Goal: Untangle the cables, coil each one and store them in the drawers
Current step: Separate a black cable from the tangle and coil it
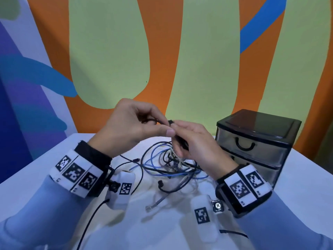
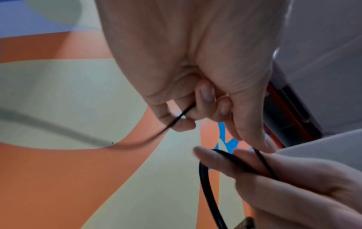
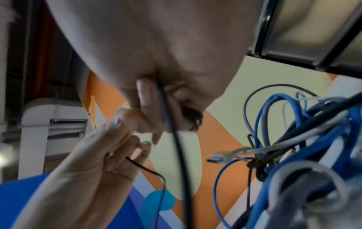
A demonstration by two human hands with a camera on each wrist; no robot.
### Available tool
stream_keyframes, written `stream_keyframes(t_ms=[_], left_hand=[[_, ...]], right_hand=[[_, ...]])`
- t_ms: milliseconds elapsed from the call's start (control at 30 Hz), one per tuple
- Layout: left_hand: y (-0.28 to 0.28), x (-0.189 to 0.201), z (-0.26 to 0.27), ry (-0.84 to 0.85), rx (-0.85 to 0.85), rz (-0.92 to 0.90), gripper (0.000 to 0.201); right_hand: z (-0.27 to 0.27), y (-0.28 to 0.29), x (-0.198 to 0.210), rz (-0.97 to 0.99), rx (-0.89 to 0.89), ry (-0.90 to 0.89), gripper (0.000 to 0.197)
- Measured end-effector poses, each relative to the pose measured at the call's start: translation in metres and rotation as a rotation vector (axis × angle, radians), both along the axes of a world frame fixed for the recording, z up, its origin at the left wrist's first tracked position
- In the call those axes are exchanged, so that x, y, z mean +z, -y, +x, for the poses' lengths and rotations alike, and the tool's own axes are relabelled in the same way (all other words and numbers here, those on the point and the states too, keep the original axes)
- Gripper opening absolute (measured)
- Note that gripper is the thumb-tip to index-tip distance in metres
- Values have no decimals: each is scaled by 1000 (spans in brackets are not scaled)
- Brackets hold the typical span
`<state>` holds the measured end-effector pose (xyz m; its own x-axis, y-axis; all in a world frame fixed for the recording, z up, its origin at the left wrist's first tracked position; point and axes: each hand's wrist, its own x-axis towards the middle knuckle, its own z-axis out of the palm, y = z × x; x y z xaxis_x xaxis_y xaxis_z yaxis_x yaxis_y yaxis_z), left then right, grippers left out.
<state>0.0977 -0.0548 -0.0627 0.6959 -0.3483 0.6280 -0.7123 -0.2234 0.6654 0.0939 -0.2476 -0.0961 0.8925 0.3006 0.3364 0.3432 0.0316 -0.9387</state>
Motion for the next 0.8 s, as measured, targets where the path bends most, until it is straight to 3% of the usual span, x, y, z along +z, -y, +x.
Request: stream_keyframes(t_ms=[100,233,300,400,533,633,733,800], left_hand=[[-7,2,6,53,63,-150,24],[-13,-7,21,55,202,-173,30],[-11,-12,25,-14,245,-29,32],[5,-19,20,-100,172,325,40],[24,-22,6,45,137,622,27],[25,-18,-3,280,247,715,20],[20,-12,-4,322,178,473,15],[14,-9,-2,218,81,286,12]], right_hand=[[-3,3,2,66,216,-107,37],[-6,11,7,364,484,-246,25],[-9,10,8,497,487,-282,21],[-7,7,8,708,382,-242,26],[2,3,3,804,165,-99,35],[10,1,-3,682,-84,41,33],[13,3,-8,251,-326,162,30],[7,0,-9,-36,-326,165,29]])
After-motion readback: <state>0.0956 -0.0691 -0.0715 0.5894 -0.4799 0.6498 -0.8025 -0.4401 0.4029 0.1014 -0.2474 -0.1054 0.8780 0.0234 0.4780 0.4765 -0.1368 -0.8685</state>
